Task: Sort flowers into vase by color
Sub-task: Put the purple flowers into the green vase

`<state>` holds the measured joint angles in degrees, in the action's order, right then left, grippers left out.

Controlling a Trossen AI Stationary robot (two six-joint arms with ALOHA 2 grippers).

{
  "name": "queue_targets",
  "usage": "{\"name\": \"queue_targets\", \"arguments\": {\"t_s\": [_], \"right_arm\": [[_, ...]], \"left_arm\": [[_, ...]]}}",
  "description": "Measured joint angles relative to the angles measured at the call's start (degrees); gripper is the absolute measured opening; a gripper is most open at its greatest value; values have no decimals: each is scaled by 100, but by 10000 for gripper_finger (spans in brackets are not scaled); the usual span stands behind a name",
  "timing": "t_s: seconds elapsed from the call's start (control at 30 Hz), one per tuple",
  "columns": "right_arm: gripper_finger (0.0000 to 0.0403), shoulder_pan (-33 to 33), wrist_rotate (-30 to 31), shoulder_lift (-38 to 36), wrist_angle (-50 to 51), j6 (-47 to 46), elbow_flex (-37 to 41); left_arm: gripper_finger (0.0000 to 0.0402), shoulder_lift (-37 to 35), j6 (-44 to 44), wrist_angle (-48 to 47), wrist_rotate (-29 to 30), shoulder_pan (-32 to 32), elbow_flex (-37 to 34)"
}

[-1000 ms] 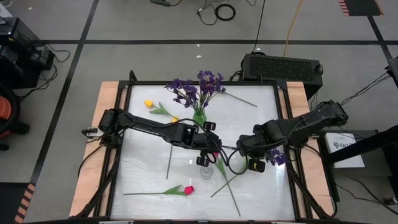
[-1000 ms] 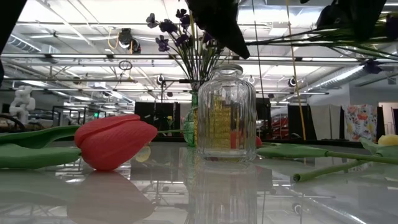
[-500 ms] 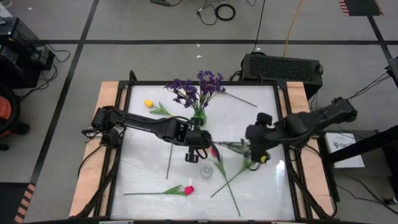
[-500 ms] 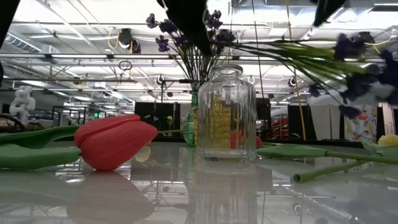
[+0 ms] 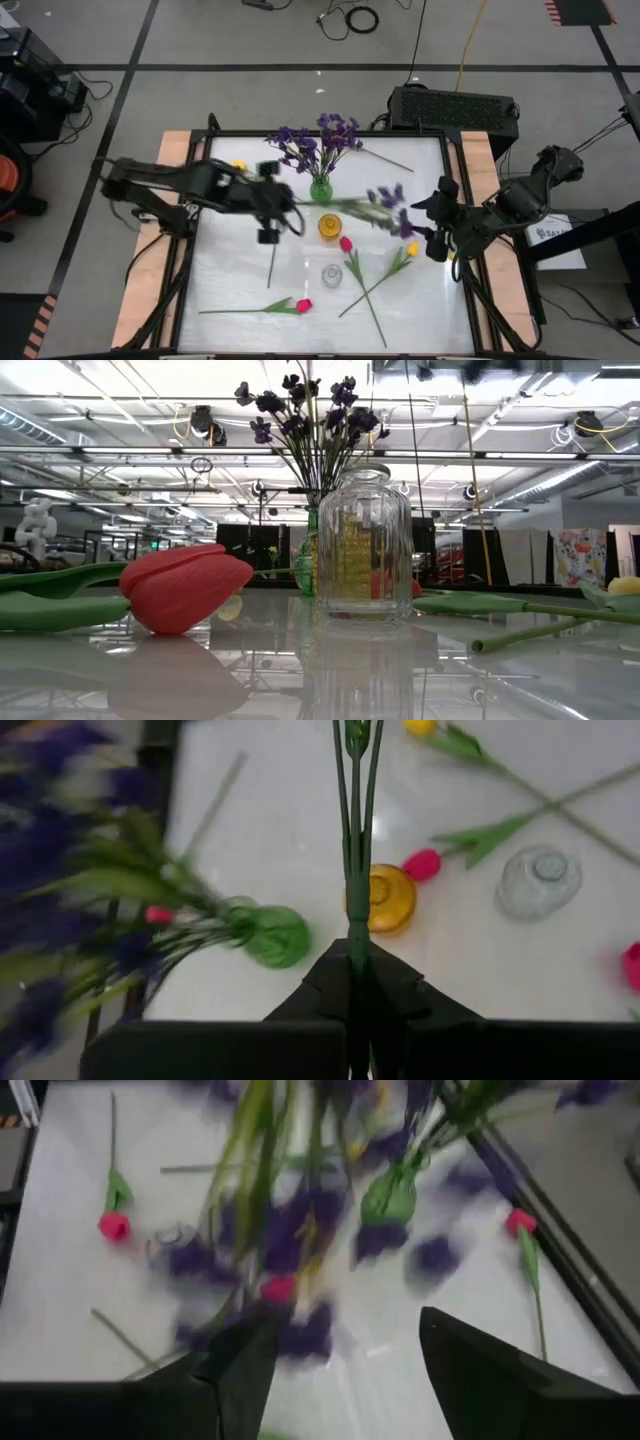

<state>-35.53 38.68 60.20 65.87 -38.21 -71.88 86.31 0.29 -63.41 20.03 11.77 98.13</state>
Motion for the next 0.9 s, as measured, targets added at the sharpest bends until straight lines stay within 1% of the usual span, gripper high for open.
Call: {"name": "queue_targets", "arguments": {"t_s": [0.13, 0.2, 0.3, 0.4, 0.47, 0.57, 0.63, 0.67, 0.8, 0.9], "right_arm": [[229, 1, 437, 5, -927, 611, 394], [227, 55, 596, 15, -1732, 1125, 718], [223, 183, 644, 19, -3410, 1990, 1360], [221, 358, 559, 74, -5558, 2929, 2070], [221, 517, 304, 177, -7057, 3544, 2502], [221, 797, -281, 373, -9254, 4356, 2978], [221, 985, -677, 516, -10343, 4711, 3142], [221, 1078, -883, 584, -10689, 4822, 3178], [222, 1449, -1843, 796, -11433, 5097, 3184], [222, 1724, -2416, 950, -11964, 5112, 3177]], "left_arm": [[12, -537, -426, -92, 360, 109, 0], [12, -693, -528, -35, 576, 233, -34], [12, -850, -642, 422, 774, 417, -281], [12, -914, -552, 1230, 796, 568, -686], [12, -906, -432, 1831, 807, 649, -1027], [12, -901, -260, 2992, 801, 719, -1614], [12, -901, -120, 3934, 803, 726, -2005], [12, -901, -13, 4427, 811, 764, -2190], [12, -886, 709, 6463, 760, 947, -2815], [12, -771, 1180, 7602, 701, 946, -3160]]}}
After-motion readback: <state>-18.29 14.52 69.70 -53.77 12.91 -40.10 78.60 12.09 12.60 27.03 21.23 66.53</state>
